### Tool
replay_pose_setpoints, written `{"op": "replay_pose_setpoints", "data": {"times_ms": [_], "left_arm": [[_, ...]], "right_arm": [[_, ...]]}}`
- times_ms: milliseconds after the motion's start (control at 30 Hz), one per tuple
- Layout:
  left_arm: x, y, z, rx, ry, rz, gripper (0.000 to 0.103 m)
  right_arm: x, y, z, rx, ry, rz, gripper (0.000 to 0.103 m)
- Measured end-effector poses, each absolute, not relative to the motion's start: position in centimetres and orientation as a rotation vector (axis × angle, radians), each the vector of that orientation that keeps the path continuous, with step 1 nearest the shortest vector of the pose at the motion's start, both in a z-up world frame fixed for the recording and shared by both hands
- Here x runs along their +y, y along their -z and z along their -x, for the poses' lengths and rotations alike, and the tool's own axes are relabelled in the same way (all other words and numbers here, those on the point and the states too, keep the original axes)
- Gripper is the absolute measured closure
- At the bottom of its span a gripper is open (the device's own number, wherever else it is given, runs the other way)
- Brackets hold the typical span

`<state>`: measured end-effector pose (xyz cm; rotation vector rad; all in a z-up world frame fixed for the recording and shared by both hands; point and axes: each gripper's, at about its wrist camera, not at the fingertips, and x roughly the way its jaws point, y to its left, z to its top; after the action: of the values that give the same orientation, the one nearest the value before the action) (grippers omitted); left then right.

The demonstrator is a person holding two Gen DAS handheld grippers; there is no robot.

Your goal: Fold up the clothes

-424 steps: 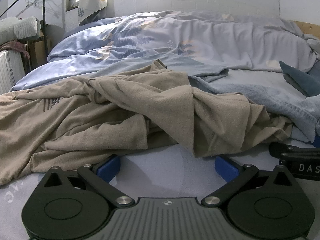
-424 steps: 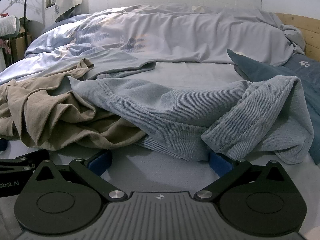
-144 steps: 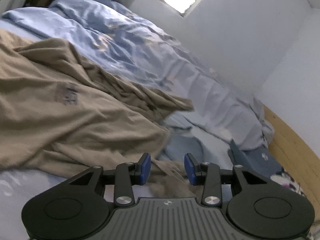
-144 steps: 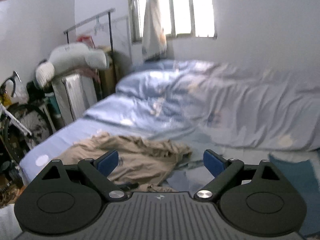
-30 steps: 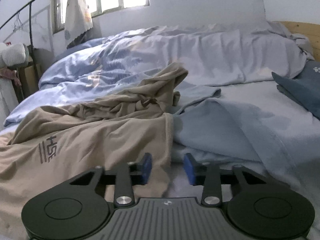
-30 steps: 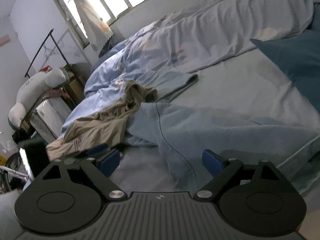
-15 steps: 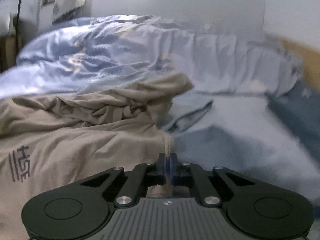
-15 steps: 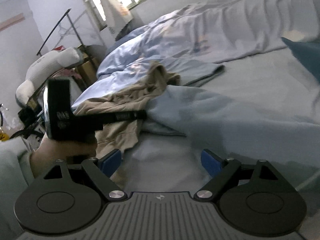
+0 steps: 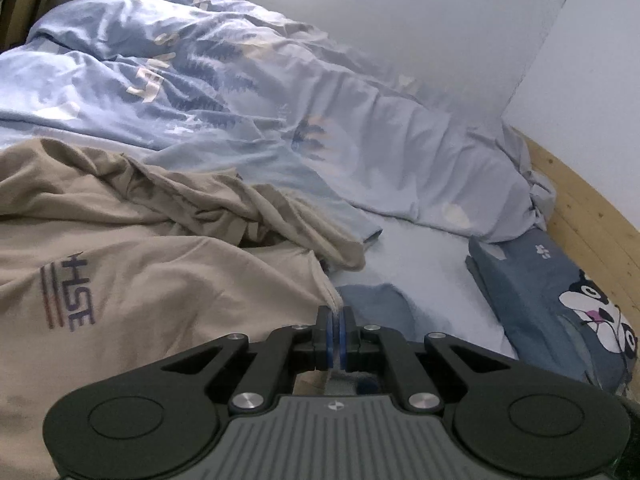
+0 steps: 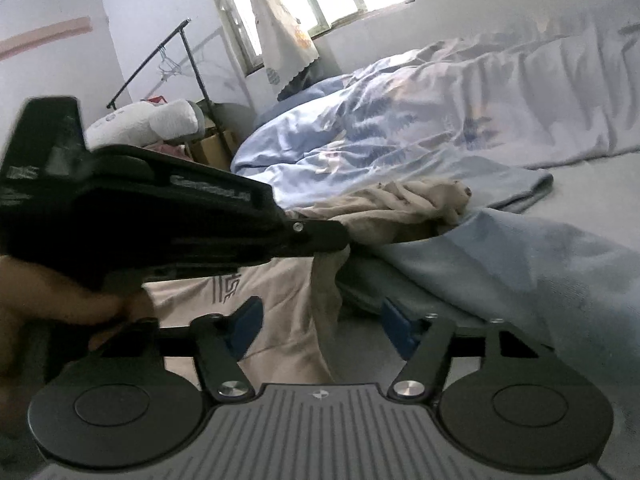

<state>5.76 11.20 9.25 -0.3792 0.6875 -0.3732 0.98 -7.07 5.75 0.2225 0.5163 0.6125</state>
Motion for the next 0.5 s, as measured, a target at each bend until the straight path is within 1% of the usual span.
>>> {"op": "replay_pose_setpoints", "data": {"times_ms": [133,233,300,367,500], "left_arm": [[11.7,-9.4,-5.6,0.689,0.389,0.38,0.103],[11.9,-9.4,-5.5,0.692,0.396,0.397,0.103],[12.0,-9.3,-5.3,0.689,0.399,0.409,0.103],[12.1,-9.2,-5.2,0.688,0.402,0.425,0.103],[12.1,-9.2,-5.0,0.687,0.41,0.445,0.103]], "right_arm": [[-5.5,-5.6,-1.1,0.496,-0.597,-0.186,0.048],[-4.7,-5.6,-0.8,0.474,-0.587,-0.148,0.055],[-4.3,-5.6,-0.7,0.465,-0.575,-0.116,0.059],[-4.1,-5.6,-0.7,0.463,-0.558,-0.091,0.073],[-3.7,-5.5,-0.7,0.46,-0.539,-0.058,0.077]]}}
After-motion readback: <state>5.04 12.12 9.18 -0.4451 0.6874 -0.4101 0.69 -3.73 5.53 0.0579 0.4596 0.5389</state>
